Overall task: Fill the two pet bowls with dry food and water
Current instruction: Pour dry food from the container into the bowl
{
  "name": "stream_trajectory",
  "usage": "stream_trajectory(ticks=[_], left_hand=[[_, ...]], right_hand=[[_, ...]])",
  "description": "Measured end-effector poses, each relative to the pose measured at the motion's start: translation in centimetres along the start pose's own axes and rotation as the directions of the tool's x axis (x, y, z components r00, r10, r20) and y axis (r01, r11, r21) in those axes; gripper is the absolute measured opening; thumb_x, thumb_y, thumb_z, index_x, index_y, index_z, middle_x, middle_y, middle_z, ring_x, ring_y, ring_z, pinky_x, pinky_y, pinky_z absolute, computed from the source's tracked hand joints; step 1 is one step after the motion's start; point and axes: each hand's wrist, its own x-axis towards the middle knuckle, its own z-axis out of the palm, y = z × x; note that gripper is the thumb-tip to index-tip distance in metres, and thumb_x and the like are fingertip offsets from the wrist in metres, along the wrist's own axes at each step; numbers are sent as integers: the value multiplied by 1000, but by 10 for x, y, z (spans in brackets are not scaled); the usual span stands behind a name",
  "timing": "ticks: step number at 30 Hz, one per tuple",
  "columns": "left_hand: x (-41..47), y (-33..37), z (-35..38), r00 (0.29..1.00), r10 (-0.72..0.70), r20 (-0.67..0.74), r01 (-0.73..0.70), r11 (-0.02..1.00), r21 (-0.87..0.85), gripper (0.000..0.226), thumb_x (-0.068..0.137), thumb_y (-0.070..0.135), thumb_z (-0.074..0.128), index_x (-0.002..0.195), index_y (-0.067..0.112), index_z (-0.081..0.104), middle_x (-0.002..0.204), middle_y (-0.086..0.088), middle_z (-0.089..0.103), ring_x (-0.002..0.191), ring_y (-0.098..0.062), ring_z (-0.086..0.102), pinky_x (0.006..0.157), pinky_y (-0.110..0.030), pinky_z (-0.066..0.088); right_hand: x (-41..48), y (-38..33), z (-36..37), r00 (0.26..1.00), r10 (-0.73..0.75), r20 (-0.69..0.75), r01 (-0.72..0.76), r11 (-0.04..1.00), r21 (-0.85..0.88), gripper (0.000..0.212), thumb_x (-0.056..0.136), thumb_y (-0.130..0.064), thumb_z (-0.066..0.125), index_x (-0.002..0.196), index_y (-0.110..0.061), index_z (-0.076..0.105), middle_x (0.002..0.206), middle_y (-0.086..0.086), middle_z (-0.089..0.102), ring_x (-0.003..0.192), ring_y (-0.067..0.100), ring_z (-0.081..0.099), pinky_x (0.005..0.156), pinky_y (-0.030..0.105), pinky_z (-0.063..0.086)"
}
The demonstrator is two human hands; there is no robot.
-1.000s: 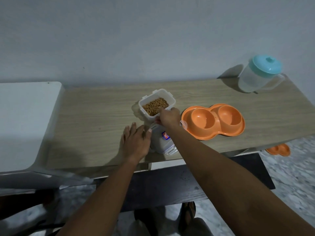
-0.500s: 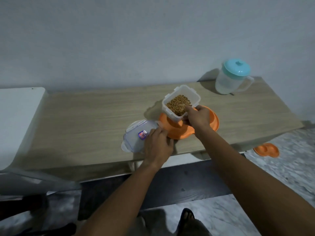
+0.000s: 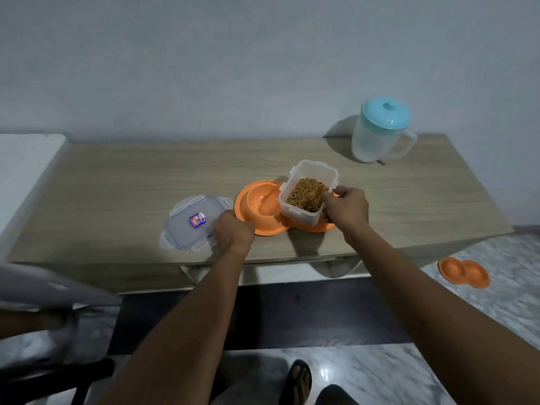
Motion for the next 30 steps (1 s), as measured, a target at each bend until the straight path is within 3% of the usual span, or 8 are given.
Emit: stream_trajectory(ticks=[4, 6, 12, 15, 19, 24, 27, 30], left_hand=[[5, -4, 1, 998, -15, 58, 20, 996, -91, 28, 68, 11, 65, 95, 12, 76, 85, -12, 76, 81, -28, 69, 71, -30, 53], [17, -13, 4, 994, -73, 76, 84, 984, -157, 43, 62, 17, 62, 102, 15, 76, 80, -12, 77, 74, -28, 74, 75, -39, 62], [28, -18, 5, 983, -124, 134, 160, 937, -310, 35, 77, 1, 65, 110, 11, 71, 74, -16, 75, 61, -27, 74, 74, -43, 63], [32, -24, 9, 979, -135, 153, 179, 929, -325, 37, 72, 2, 66, 107, 10, 72, 72, -17, 75, 62, -27, 75, 74, -44, 63], [36, -30, 12, 977, -124, 176, 177, 926, -333, 39, 71, 3, 67, 109, 11, 72, 67, -13, 75, 62, -23, 75, 76, -42, 63], [43, -36, 18, 981, -118, 156, 163, 934, -318, 46, 60, 12, 69, 106, 14, 73, 74, -11, 76, 68, -28, 75, 73, -45, 63], [41, -36, 18, 983, -99, 153, 143, 939, -313, 44, 61, 12, 70, 105, 16, 74, 81, -11, 77, 72, -31, 75, 73, -46, 63], [42, -37, 19, 984, -104, 143, 145, 939, -312, 41, 62, 12, 72, 103, 16, 73, 81, -12, 77, 71, -31, 74, 73, -47, 62]], right_hand=[[20, -5, -17, 994, -84, 75, 96, 979, -181, 36, 90, -25, 70, 121, -7, 72, 102, 12, 77, 75, 21, 73, 78, 39, 61], [24, -13, -21, 983, -146, 111, 170, 951, -256, 34, 91, -25, 69, 117, -5, 74, 110, 7, 75, 96, 22, 69, 85, 34, 54], [28, -44, -8, 925, -287, 248, 374, 796, -476, 31, 95, -22, 59, 66, -22, 70, 60, -2, 60, 62, 19, 56, 59, 27, 38], [31, -51, 0, 913, -312, 261, 407, 728, -551, 31, 94, -25, 57, 69, -16, 73, 64, 4, 65, 67, 25, 60, 63, 30, 40], [31, -42, 10, 940, -257, 224, 339, 767, -545, 34, 98, -32, 56, 69, -24, 72, 71, 3, 67, 74, 27, 64, 65, 31, 43], [22, -15, 17, 963, -179, 199, 251, 864, -437, 32, 98, -22, 54, 122, -20, 75, 105, 10, 77, 89, 32, 72, 81, 46, 60], [18, -3, 17, 991, -52, 123, 88, 946, -311, 45, 83, -15, 63, 128, -15, 71, 114, 15, 75, 96, 33, 72, 86, 50, 60], [7, 1, 18, 998, 55, -29, -60, 980, -189, 51, 79, -32, 78, 126, -13, 71, 119, 13, 73, 105, 29, 69, 95, 45, 56]])
